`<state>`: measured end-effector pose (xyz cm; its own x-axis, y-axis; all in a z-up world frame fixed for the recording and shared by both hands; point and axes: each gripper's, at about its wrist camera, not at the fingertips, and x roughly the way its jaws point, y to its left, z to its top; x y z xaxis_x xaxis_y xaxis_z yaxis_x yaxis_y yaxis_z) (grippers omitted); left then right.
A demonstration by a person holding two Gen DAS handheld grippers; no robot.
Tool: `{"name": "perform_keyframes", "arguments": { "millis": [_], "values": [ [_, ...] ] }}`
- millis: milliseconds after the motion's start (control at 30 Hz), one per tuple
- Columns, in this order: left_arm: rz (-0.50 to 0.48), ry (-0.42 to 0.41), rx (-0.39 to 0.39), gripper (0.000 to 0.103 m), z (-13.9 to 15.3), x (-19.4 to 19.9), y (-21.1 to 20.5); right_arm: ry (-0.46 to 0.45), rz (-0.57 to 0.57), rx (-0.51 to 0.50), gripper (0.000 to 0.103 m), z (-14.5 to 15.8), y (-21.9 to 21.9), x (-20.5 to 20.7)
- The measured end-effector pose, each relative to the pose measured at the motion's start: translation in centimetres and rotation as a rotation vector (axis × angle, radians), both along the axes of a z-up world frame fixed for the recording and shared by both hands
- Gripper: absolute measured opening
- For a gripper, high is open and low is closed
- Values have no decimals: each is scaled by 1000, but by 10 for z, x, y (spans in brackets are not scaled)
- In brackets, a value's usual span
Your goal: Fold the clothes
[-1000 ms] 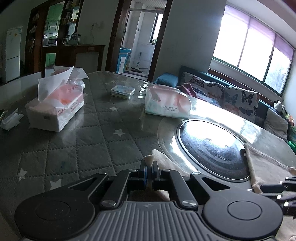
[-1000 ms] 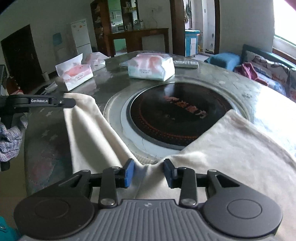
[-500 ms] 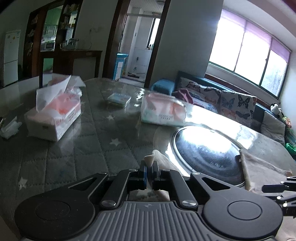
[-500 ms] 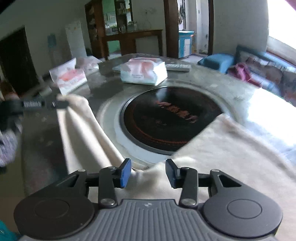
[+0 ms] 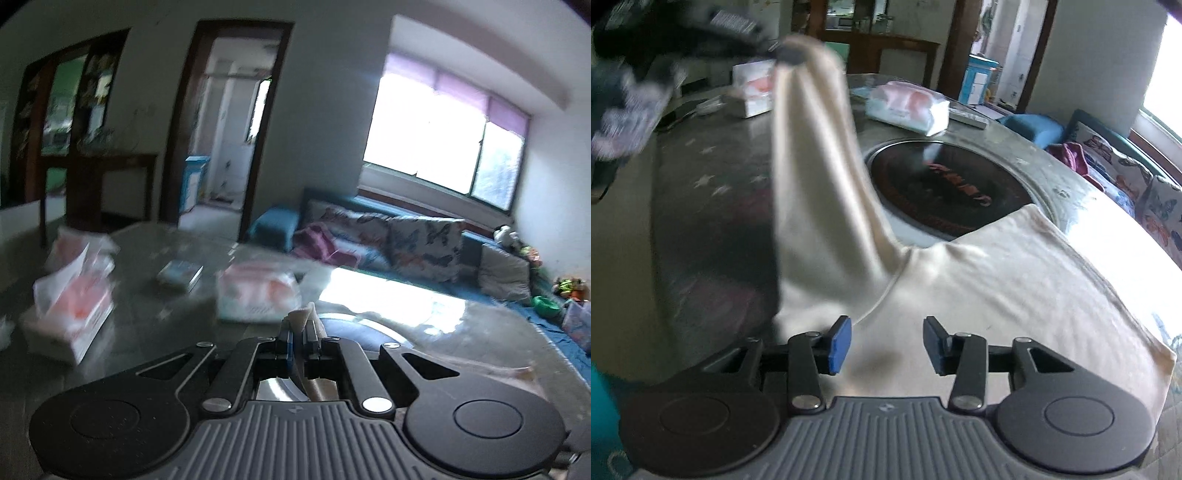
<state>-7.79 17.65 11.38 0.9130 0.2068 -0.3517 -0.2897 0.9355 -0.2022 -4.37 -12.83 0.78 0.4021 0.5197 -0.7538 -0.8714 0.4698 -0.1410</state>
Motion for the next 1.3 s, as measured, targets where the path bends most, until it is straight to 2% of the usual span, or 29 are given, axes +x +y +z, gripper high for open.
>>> {"name": "perform_keyframes", "arguments": {
  "millis": [267,467,667,900,1000,1133,1300],
  "values": [
    [-129,-99,45,5,41,4,-47,-111,37,-2,51,-6,3,-30],
    [-281,-148,70,5,63,7,-96,-47,-15,70,51,3,-15,-21],
    [-439,-146,62,5,60,18,-145,23,-161,145,51,12,-61,2],
    [-628,-73,4,8,34,38,-196,98,-338,212,51,14,-115,26],
    [-731,-16,-22,20,20,42,-215,110,-394,204,51,7,-129,30],
    [-728,28,21,21,4,40,-210,123,-430,187,51,1,-142,30],
    [-597,186,63,21,-33,45,-172,129,-427,182,51,1,-151,24]
  ]
}}
